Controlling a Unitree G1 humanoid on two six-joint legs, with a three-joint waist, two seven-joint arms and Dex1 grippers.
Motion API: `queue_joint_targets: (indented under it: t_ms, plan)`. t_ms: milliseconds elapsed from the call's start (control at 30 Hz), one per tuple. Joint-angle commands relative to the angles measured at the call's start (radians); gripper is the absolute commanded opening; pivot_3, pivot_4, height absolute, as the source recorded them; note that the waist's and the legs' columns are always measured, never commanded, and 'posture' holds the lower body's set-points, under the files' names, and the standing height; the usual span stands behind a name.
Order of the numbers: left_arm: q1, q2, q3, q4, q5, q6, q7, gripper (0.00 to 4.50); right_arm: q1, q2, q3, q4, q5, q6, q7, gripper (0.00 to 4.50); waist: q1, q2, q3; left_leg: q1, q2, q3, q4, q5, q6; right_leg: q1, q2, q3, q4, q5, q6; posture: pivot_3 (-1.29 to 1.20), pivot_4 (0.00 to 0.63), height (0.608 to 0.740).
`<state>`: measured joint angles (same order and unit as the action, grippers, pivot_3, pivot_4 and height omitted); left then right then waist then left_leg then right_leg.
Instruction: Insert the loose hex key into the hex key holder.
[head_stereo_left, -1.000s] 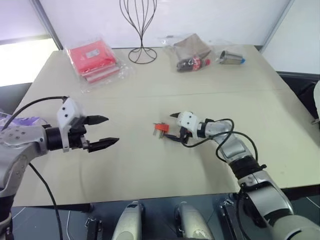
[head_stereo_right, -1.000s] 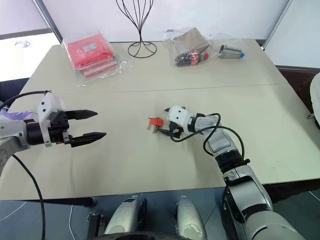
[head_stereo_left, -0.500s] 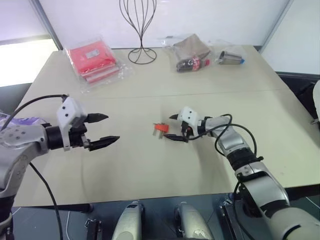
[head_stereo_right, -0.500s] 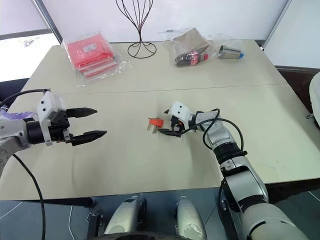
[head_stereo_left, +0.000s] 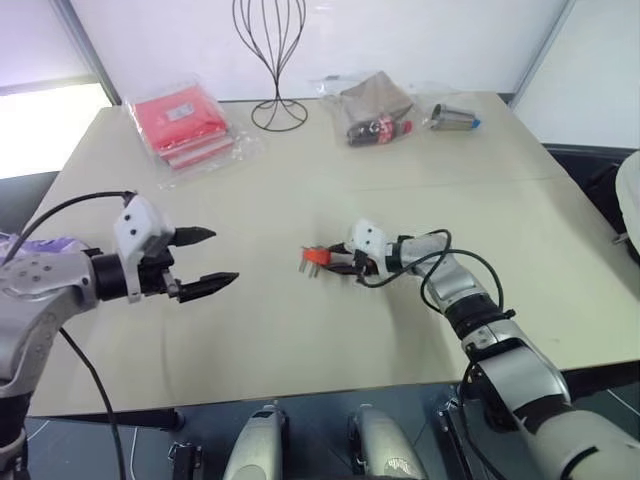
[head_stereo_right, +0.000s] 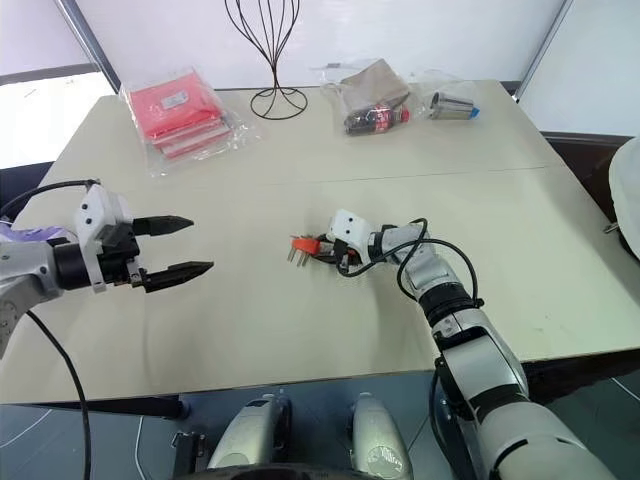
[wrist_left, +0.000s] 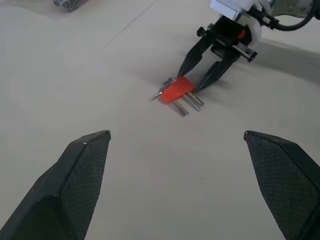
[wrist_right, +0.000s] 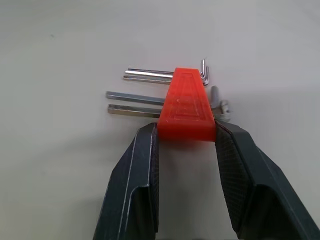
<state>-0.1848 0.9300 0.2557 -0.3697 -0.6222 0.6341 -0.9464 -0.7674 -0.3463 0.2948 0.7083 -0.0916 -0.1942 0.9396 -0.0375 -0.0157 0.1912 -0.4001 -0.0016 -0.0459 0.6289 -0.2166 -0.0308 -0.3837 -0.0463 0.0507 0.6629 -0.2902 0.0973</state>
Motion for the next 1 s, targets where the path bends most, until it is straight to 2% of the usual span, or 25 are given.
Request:
queue_joint_targets:
  t_ms: [33, 133, 333, 500, 700, 1000]
  plan:
    - [-0.049, -0.013, -0.007, 0.023, 0.002, -0.033, -0.009, 4.50, 0.025, -0.078, -0.004, -0.095, -0.139, -0.116, -0.188, 1.04, 0.003, 0.001, 0.000, -0.001, 0.000, 0.000, 0.000, 0.000, 0.000, -0.001, 0.000, 0.000, 0.000, 0.000, 0.000, 0.00, 0.150, 0.740]
    - [-0.096, -0.030, -0.048, 0.064, 0.017, -0.057, -0.031, 4.50, 0.038, -0.135, 0.000, -0.208, -0.253, -0.228, -0.332, 1.04, 0.011, 0.001, 0.001, -0.009, -0.001, 0.000, 0.001, 0.002, -0.003, -0.009, -0.001, 0.000, 0.000, 0.002, 0.003, 0.00, 0.150, 0.740]
    - [-0.291, -0.115, -0.149, 0.197, 0.034, -0.083, -0.072, 4.50, 0.025, -0.263, 0.014, -0.425, -0.571, -0.435, -0.653, 1.04, 0.018, 0.000, 0.001, -0.014, -0.002, 0.005, -0.001, 0.002, -0.003, -0.016, 0.001, 0.001, 0.000, 0.002, 0.003, 0.00, 0.150, 0.740]
    - [-0.471, -0.199, -0.198, 0.321, 0.015, -0.062, -0.121, 4.50, -0.008, -0.278, -0.016, -0.553, -0.690, -0.528, -0.839, 1.04, 0.015, 0.000, 0.001, -0.015, -0.002, 0.008, 0.000, 0.002, -0.003, -0.017, 0.002, 0.002, 0.001, 0.002, 0.003, 0.00, 0.150, 0.740]
    - [-0.614, -0.248, -0.231, 0.438, 0.006, -0.012, -0.191, 4.50, -0.044, -0.282, -0.005, -0.568, -0.710, -0.597, -0.898, 1.04, 0.016, 0.000, 0.002, -0.015, -0.002, 0.008, 0.000, 0.002, -0.003, -0.017, 0.002, 0.002, 0.001, 0.002, 0.004, 0.00, 0.150, 0.740]
    - [-0.634, -0.277, -0.247, 0.433, 0.000, 0.006, -0.232, 4.50, -0.047, -0.277, -0.006, -0.555, -0.687, -0.623, -0.883, 1.04, 0.016, 0.000, 0.002, -0.016, -0.002, 0.008, 0.001, 0.002, -0.002, -0.017, 0.002, 0.002, 0.002, 0.002, 0.004, 0.00, 0.150, 0.740]
